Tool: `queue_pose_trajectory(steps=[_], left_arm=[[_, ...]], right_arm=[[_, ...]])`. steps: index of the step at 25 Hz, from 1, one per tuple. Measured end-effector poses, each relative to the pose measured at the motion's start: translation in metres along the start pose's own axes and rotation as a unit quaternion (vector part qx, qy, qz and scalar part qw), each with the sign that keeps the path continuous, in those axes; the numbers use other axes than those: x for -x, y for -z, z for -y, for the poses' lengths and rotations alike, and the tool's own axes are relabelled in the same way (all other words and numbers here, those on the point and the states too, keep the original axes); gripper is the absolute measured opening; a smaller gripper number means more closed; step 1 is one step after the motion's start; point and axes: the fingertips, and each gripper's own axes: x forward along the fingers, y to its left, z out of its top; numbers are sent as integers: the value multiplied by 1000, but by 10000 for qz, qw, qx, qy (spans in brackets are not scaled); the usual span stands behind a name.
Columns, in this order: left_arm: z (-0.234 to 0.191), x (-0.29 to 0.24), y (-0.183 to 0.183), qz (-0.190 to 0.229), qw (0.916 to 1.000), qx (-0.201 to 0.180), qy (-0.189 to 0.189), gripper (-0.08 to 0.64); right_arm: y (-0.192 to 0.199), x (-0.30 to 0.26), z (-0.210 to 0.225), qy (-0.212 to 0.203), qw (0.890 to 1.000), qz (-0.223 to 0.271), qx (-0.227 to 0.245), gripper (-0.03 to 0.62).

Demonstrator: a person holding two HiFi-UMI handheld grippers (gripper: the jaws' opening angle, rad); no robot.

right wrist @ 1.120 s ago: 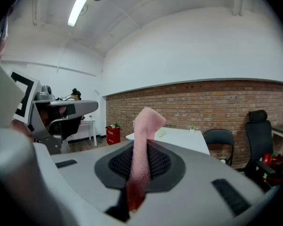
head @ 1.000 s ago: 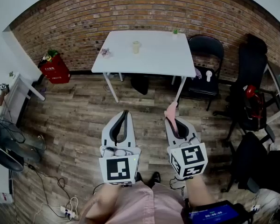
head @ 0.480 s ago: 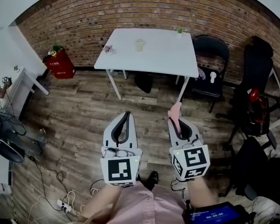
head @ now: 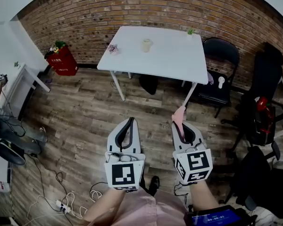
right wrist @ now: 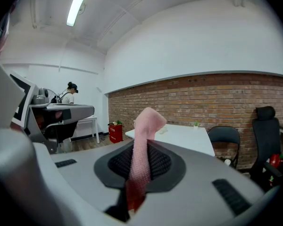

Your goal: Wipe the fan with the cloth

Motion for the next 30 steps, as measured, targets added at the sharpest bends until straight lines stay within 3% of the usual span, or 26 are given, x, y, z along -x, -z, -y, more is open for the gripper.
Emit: queue_pose_trajectory(steps=[9, 15, 19, 30], left_arm=[[-69, -116, 26, -63, 9999, 61, 94, 12], [-119, -186, 19, 2, 9998, 111, 185, 12], [-136, -220, 11, 108, 9993, 176, 303, 12], [-140, -279, 27, -197, 9978, 245, 580, 12]], right_arm=[[-20, -126, 19, -19, 10000, -10, -18, 40], [-58, -204, 28, 99, 9999, 17, 45, 40], [-75, -232, 37, 249, 9997, 46, 70, 40], [-87, -274, 73, 504, 9987, -14, -61, 40]])
